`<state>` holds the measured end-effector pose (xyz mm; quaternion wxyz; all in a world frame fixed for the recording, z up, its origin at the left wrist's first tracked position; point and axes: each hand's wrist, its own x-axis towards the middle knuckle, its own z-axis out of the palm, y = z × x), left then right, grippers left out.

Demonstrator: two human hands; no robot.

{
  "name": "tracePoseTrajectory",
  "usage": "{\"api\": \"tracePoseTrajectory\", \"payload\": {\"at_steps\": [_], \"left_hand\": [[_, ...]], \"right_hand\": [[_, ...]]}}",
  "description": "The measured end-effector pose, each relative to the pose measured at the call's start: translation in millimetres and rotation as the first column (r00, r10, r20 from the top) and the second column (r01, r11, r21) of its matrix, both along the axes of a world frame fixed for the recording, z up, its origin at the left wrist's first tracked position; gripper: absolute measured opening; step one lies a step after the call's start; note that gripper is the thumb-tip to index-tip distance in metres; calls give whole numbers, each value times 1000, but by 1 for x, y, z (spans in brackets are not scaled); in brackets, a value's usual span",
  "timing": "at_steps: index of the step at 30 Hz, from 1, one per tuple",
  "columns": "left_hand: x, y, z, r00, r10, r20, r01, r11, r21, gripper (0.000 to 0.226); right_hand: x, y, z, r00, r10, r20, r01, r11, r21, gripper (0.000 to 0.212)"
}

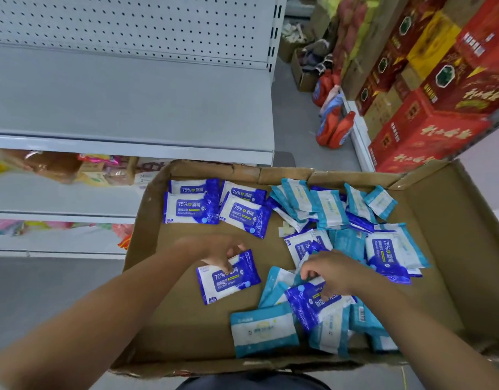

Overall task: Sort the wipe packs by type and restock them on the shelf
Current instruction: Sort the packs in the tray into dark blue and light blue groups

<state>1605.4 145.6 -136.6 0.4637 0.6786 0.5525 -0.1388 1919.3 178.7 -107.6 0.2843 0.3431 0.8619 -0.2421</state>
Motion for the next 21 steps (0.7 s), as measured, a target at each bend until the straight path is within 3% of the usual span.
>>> {"api": "tracePoseTrajectory", "payload": {"at_steps": [2, 5, 9, 12, 18, 21], "left_hand": [[-1, -2, 2, 1000, 28, 12, -28, 1000, -2, 55], [-6, -2, 0, 997, 70, 11, -70, 997, 24, 36], [-17, -5, 8, 997, 74, -3, -74, 995, 67, 33], [-31, -2, 17, 994, 96, -48, -89, 987, 131, 32], [-76, 12, 25, 974, 207, -92, -171, 940, 296, 34], [-93, 17, 19, 962, 243, -126, -190, 923, 334, 33]], "right_hand": [[-3, 0, 3, 999, -13, 46, 13, 1000, -6, 53], [-4, 7, 11, 993, -93, 66, 97, 994, -58, 40], [-10, 26, 34, 985, -168, -36, 162, 977, -135, 17], [-34, 42, 50, 970, -205, -132, 184, 971, -154, 24], [-122, 60, 30, 963, -135, -233, 113, 988, -107, 19], [-155, 64, 19, 964, -146, -221, 120, 985, -128, 36]]}}
